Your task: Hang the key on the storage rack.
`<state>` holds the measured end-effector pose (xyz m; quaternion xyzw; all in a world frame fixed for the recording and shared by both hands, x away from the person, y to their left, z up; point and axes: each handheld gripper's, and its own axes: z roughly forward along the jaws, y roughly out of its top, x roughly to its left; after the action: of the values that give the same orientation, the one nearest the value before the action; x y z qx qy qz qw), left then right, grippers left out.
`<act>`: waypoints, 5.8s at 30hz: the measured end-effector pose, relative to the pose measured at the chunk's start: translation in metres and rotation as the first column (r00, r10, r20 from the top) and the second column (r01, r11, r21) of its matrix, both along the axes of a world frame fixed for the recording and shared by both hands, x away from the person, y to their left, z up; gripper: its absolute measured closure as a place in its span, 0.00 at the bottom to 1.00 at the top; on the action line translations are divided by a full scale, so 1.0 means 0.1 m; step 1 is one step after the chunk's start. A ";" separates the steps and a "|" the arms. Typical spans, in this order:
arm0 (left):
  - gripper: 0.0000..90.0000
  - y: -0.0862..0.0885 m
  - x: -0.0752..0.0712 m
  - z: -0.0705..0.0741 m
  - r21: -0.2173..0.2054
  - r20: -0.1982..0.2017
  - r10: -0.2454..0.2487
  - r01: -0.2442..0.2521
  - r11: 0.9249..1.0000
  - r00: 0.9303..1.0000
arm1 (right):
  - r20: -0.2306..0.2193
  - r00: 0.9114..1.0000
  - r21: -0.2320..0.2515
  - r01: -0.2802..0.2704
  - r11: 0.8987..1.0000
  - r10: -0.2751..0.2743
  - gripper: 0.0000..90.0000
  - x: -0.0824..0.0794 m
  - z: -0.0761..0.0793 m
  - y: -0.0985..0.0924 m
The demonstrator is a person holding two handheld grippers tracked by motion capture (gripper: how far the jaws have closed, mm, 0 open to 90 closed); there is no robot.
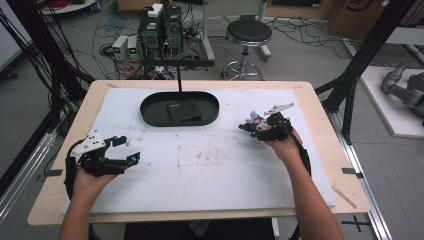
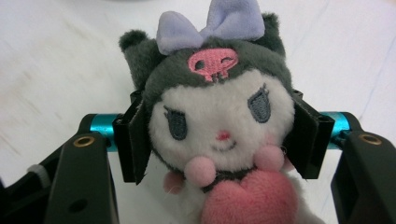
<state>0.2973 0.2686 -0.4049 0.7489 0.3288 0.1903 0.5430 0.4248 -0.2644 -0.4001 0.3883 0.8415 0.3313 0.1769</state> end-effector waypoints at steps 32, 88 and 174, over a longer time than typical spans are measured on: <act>0.19 0.08 -0.15 0.06 0.016 0.000 0.021 -0.021 1.000 1.000 | 0.124 0.982 0.059 -0.151 0.987 0.143 0.38 0.31 1.14 0.89; 0.19 0.21 -0.25 -0.01 0.026 -0.019 0.063 -0.063 0.998 0.998 | 0.133 0.990 0.020 -0.040 0.999 0.037 0.36 1.11 1.39 1.31; 0.19 -0.34 0.15 -0.09 0.040 -0.028 -0.026 0.027 0.999 0.999 | 0.091 0.995 0.227 0.027 0.974 -0.049 0.25 -0.84 -0.17 -0.50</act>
<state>0.3121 0.2350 -0.4136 0.7664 0.3224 0.1792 0.5258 0.3404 -0.3142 -0.4166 0.4056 0.7815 0.4393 0.1782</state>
